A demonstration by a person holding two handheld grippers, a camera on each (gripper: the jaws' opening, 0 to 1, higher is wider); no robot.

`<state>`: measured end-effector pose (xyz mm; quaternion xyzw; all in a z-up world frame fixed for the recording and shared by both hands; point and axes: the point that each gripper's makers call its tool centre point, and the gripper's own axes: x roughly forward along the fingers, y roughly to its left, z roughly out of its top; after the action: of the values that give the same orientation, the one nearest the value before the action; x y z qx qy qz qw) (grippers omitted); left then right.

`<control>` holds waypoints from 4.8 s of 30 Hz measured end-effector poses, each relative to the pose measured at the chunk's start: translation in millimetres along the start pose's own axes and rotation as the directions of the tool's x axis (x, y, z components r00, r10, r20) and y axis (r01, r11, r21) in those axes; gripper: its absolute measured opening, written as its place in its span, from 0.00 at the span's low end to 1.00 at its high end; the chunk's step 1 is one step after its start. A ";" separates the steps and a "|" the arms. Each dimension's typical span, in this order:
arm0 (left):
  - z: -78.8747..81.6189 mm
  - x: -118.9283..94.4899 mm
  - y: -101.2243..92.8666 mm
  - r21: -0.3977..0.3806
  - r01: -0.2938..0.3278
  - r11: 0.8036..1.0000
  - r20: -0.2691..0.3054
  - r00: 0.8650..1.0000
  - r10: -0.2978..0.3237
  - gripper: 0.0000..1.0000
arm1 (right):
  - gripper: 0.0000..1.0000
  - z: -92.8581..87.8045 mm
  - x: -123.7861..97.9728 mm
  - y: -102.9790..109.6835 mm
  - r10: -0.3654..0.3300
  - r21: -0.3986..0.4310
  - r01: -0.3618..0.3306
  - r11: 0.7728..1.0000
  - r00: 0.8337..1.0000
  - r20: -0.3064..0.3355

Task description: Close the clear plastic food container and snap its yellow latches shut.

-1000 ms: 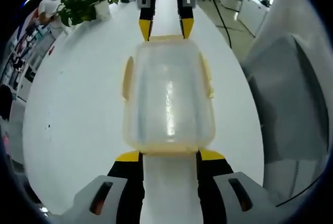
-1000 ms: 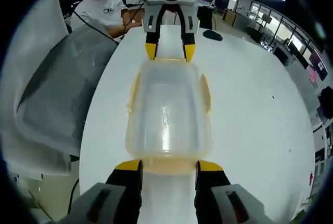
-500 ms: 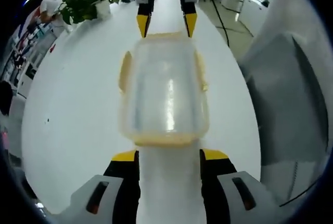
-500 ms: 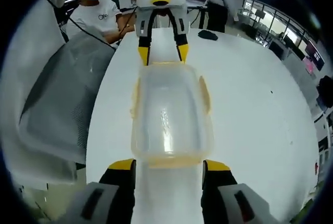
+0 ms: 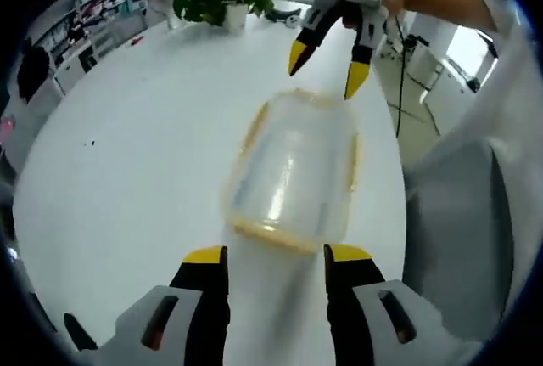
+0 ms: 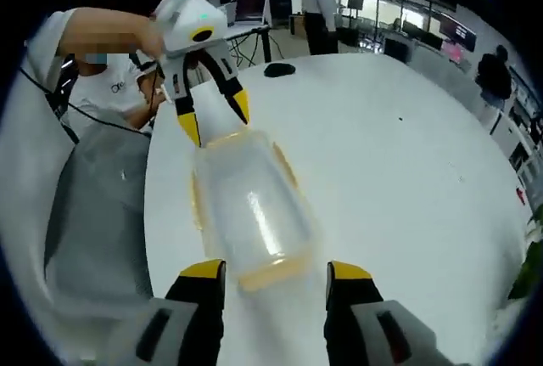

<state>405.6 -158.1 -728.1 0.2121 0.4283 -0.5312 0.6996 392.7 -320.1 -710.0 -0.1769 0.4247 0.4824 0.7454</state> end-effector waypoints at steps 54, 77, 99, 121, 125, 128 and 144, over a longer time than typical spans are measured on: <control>14.0 24.1 -10.4 -0.611 -0.063 0.789 0.091 0.985 0.150 0.34 | 0.25 -12.6 23.1 2.2 -0.163 0.474 0.206 0.856 0.978 -0.131; 14.6 26.6 -11.7 -0.627 -0.052 0.777 0.110 0.982 0.154 0.36 | 0.27 -11.3 26.1 1.3 -0.146 0.511 0.170 0.843 0.985 -0.088; 9.8 16.0 -11.1 -0.509 -0.091 0.856 0.121 0.977 0.176 0.41 | 0.31 -9.6 16.9 5.7 -0.158 0.391 0.164 0.906 0.986 -0.048; 25.8 -5.1 -16.0 0.011 -0.130 0.991 0.149 0.981 0.127 0.56 | 0.31 3.8 0.0 3.8 -0.165 0.085 0.167 0.982 0.986 -0.026; 33.8 -7.8 -13.7 0.058 -0.136 0.989 0.172 0.977 0.124 0.54 | 0.33 15.2 -0.2 8.8 -0.148 -0.032 0.147 0.989 0.989 0.000; 43.9 -10.2 -15.6 0.057 -0.104 0.993 0.216 0.972 0.089 0.52 | 0.32 18.7 0.1 17.6 -0.100 -0.143 0.099 0.985 0.995 -0.004; 63.7 -1.3 -33.1 0.221 -0.035 0.975 0.243 0.970 -0.020 0.30 | 0.23 40.2 10.4 47.0 0.072 -0.298 -0.055 0.953 0.996 0.045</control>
<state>398.7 -216.7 -687.2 0.2241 0.2758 -0.5954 0.7205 372.3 -265.0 -688.3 -0.2594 0.3322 0.5690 0.7061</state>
